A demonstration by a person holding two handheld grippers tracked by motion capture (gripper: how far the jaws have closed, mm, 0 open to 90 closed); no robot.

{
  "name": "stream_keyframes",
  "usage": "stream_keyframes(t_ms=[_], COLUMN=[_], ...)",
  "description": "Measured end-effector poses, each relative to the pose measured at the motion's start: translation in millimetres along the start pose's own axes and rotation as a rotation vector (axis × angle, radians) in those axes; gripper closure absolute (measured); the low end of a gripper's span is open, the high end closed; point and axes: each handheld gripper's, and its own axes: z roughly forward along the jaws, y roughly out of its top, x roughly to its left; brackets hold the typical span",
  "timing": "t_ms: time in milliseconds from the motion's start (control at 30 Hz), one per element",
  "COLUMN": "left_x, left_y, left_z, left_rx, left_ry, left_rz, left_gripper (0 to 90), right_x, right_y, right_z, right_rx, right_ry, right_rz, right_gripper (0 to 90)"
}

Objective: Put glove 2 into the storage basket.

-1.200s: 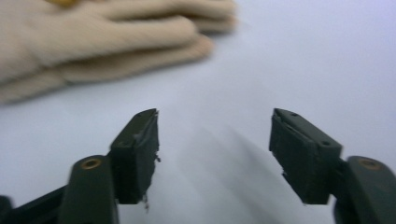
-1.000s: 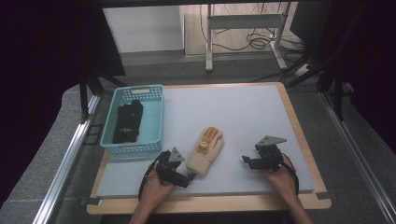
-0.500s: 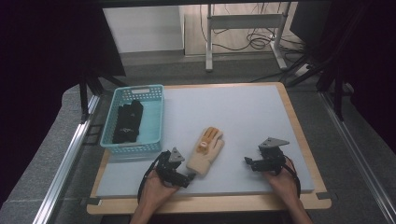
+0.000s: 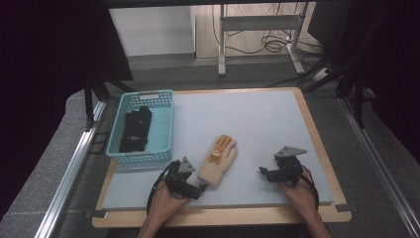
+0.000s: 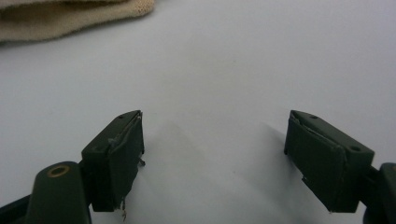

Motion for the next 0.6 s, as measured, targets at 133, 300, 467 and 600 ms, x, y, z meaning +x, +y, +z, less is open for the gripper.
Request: stream_keyframes(t_ms=[133,300,467,600], left_x=[-3.5,-7.5,-12.4,-14.6], left_y=[-2.0,-0.1,7.3,15.7], left_z=[-3.1,-8.4,-13.8,-18.4], left_rx=[0.011,0.027,-0.001,-0.029], left_ry=[-0.007,-0.038,-0.054,-0.067], left_rz=[0.007,0.017,0.039,0.056], left_gripper=[3.4,4.8,5.0,5.1], right_x=[0.0,0.0,0.0,0.0], right_y=[0.0,0.0,-0.1,-0.1], right_z=[0.0,0.0,0.0,0.0], right_rx=[0.0,0.0,0.0,0.0], right_ry=[0.0,0.0,0.0,0.001], right_rz=[0.0,0.0,0.0,0.0], right_gripper=[19.3,19.3,19.3,19.2])
